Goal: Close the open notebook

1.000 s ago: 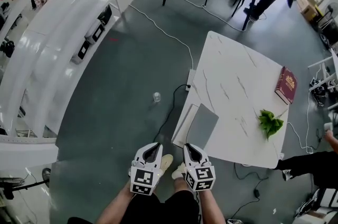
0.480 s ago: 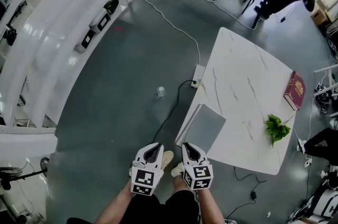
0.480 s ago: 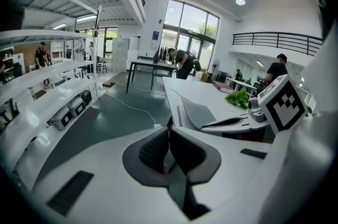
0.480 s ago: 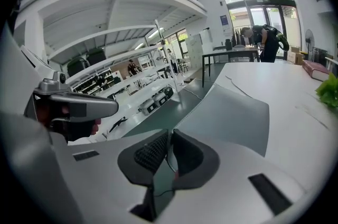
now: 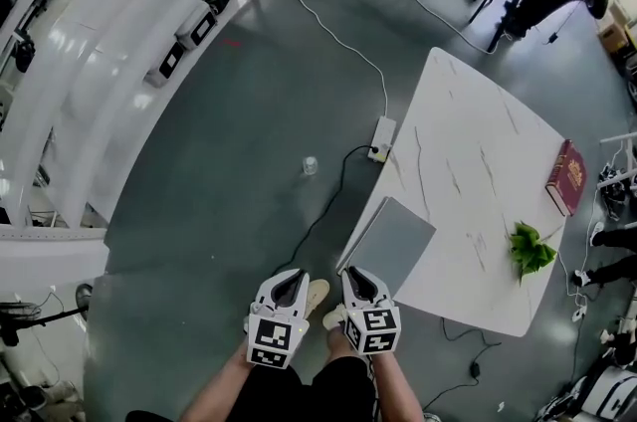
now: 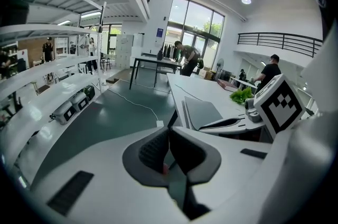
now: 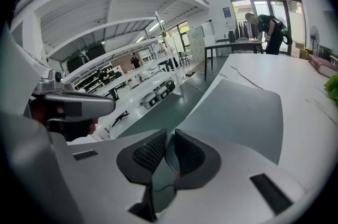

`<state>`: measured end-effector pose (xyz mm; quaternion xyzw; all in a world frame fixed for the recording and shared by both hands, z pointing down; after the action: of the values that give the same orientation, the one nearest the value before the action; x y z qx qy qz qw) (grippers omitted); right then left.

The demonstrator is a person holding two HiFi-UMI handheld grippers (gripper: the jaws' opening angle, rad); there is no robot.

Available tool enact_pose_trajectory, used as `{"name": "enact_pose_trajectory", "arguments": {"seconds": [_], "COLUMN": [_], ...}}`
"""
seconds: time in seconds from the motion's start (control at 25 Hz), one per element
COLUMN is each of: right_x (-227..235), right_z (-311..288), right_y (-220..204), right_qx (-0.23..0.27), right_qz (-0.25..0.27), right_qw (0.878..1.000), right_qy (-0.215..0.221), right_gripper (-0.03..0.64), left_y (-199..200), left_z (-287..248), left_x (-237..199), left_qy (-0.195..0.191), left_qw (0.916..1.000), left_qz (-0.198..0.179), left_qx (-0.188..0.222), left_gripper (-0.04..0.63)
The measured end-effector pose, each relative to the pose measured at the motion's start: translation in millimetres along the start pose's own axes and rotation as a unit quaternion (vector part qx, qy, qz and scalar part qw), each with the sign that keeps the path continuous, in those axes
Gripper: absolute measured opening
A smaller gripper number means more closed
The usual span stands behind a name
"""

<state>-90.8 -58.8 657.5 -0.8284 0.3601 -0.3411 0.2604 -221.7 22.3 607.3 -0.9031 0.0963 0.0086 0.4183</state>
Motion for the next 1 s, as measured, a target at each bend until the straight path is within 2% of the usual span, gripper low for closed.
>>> {"name": "enact_pose_trajectory", "arguments": {"seconds": [0.48,0.56,0.76,1.0], "right_x": [0,-3,-8,-11], "right_z": [-4,-5,-2,6], "right_y": [-1,-1,0,2], "right_qx": [-0.008,-0.008,0.003,0.01], "right_qz": [0.003,0.009,0.001,0.009], "right_qw": [1.0,1.0,1.0,0.999], "right_qy": [-0.001,0.006,0.031,0.031], "right_gripper": [0.075,0.091,0.206,0.218], "left_y": [-2,-3,-2,1], "left_z": [-3,-1,5,12], "left_x": [6,7,6,9], "left_qy": [-0.004,-0.004,0.0,0.002], "left_qw": [1.0,1.0,1.0,1.0], "left_qz": [0.002,0.0,0.0,-0.005], "left_qx": [-0.004,-0.004,-0.002,0.005], "left_gripper": [0.028,0.028,0.028,0.028]}}
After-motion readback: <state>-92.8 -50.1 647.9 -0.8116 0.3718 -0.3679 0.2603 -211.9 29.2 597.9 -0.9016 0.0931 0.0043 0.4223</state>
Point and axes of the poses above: the fingertips, and each gripper's own axes: z backward along the fingers, x to its right, y out of its top, the point moved 7 cm from there along z, backward along the fingers, and after that the axes turned 8 degrees about y, right-handed, at the moved point
